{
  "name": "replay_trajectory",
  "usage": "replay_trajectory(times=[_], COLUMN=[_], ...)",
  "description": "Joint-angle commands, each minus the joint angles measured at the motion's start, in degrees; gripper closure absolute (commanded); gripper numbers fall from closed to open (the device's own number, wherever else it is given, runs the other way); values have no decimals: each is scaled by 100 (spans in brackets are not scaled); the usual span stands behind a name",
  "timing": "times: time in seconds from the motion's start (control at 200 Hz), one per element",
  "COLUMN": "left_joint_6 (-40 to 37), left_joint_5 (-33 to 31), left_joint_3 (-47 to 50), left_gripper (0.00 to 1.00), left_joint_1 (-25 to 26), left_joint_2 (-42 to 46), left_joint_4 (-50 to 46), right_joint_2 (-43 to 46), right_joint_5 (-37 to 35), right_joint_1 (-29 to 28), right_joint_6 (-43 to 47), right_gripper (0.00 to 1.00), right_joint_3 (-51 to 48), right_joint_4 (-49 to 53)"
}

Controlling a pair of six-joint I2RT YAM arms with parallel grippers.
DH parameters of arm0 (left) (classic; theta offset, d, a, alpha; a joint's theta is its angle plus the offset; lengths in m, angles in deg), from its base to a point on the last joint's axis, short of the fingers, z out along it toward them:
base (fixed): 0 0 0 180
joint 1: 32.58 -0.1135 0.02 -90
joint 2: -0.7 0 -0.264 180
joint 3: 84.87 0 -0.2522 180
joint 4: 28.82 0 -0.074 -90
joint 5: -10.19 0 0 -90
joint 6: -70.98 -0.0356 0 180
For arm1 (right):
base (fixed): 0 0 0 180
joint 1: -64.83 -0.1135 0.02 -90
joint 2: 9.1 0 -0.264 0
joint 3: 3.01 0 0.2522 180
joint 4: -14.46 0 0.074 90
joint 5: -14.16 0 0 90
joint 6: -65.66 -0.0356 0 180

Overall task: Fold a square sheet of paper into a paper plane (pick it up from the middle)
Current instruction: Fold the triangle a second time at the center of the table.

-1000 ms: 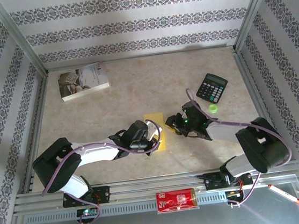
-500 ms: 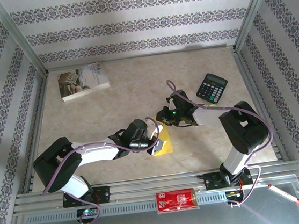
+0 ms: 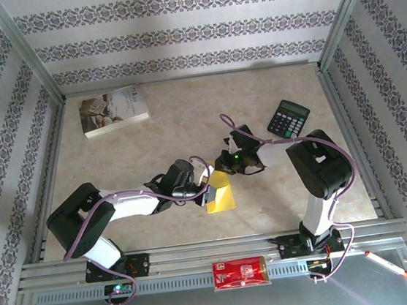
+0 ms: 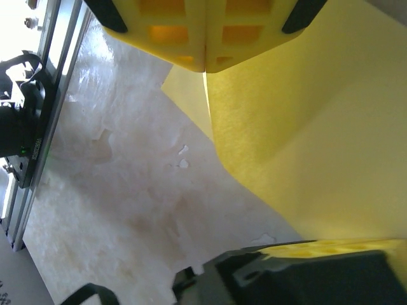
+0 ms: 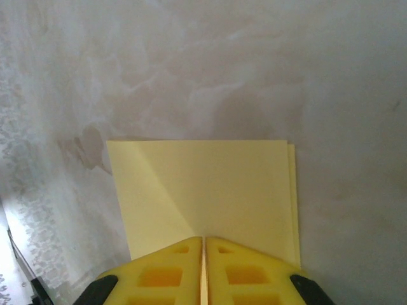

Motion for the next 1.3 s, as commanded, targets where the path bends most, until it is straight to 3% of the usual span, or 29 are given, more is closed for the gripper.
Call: replay_trajectory(times=[0.0,0.57,1.294], left_joint_6=[229,-46,-191], left_joint_5=[268,477,503], left_joint_3=[84,14,-252], left_gripper=[100,100,100], left_joint_1=[-208,-778,-836], left_joint_2=[-113,-227,-543], left_joint_4=[337,-134,-548], right_joint_2=[-112,-130,-216], right_joint_5=[-18,-96,-103], right_joint_1=[38,-17,-52], right_joint_6=[300,297,270], right_gripper=[90,91,91], right_joint_3=[85,11,5], right_joint_4=[296,335,309])
